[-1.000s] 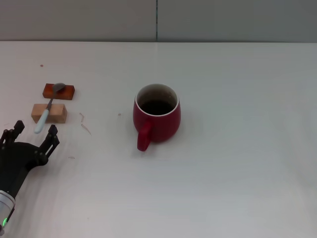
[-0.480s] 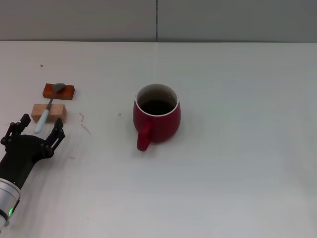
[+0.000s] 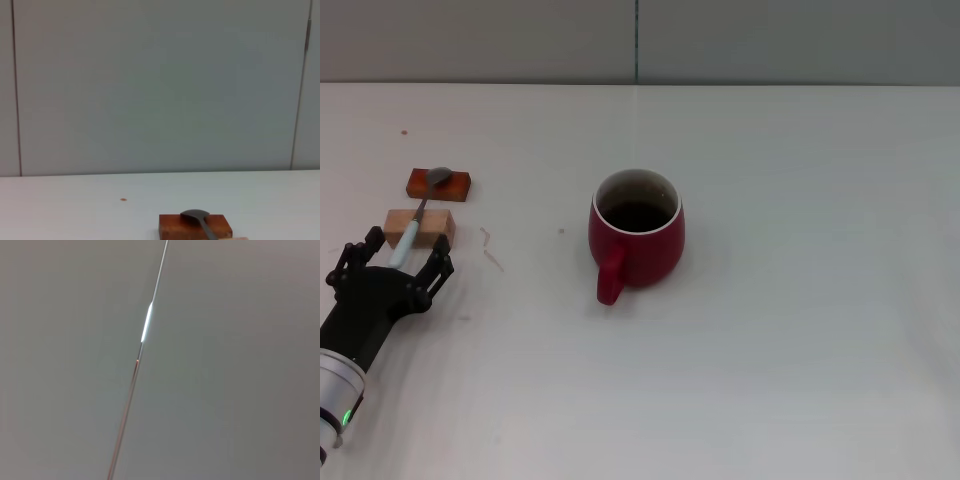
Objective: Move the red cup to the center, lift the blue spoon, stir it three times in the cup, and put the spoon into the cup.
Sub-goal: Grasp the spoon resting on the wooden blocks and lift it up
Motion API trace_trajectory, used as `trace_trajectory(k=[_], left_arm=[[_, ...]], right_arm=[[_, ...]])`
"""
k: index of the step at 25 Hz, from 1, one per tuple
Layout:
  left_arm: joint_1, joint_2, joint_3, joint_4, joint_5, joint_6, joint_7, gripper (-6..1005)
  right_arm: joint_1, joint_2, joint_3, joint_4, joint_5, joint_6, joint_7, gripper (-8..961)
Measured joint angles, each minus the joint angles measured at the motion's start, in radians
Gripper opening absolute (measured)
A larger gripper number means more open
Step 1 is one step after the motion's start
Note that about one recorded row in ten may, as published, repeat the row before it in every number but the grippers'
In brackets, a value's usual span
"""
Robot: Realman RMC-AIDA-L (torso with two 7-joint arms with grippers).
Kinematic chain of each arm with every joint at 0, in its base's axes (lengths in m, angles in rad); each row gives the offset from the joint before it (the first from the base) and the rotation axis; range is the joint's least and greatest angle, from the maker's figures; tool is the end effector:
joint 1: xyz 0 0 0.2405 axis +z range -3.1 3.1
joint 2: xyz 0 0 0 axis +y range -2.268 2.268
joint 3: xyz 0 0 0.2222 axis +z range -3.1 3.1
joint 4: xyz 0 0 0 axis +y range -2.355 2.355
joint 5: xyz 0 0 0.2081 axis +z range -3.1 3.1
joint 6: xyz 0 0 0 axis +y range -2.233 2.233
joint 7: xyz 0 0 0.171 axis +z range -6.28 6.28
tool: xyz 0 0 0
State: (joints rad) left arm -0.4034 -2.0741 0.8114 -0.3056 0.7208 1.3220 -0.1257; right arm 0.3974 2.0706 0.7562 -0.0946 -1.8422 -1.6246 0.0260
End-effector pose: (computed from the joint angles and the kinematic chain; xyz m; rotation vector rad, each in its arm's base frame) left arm -0.3376 0.2602 -0.0431 -1.7169 -0.7173 -0.5551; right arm 0.3314 0.2888 0.1190 -1.1439 0.1712 0.5816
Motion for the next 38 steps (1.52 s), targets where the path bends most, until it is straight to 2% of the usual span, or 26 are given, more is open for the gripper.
trace_trajectory(k=[13, 19, 25, 27, 38], left_arm=[[-0.011, -0.003, -0.009, 0.000, 0.000, -0.006, 0.000, 830], [-0.013, -0.003, -0.020, -0.003, 0.000, -0.006, 0.000, 710], [-0.012, -0.003, -0.023, -0.006, 0.000, -0.009, 0.001, 673], [-0.011, -0.003, -0.024, -0.007, 0.000, -0.009, 0.001, 555], [-0.010, -0.004, -0.025, -0.009, 0.000, -0.013, 0.001, 451]], right_arm=[[0.000, -0.003, 0.008, -0.004, 0.000, 0.000, 0.000, 680], [0.000, -0.004, 0.008, -0.005, 0.000, 0.000, 0.000, 679], [-0.002, -0.005, 0.008, -0.005, 0.000, -0.008, 0.000, 680], [-0.003, -0.004, 0.008, -0.005, 0.000, -0.009, 0.000, 680], [-0.012, -0.001, 0.008, -0.005, 0.000, -0.013, 0.000, 679]])
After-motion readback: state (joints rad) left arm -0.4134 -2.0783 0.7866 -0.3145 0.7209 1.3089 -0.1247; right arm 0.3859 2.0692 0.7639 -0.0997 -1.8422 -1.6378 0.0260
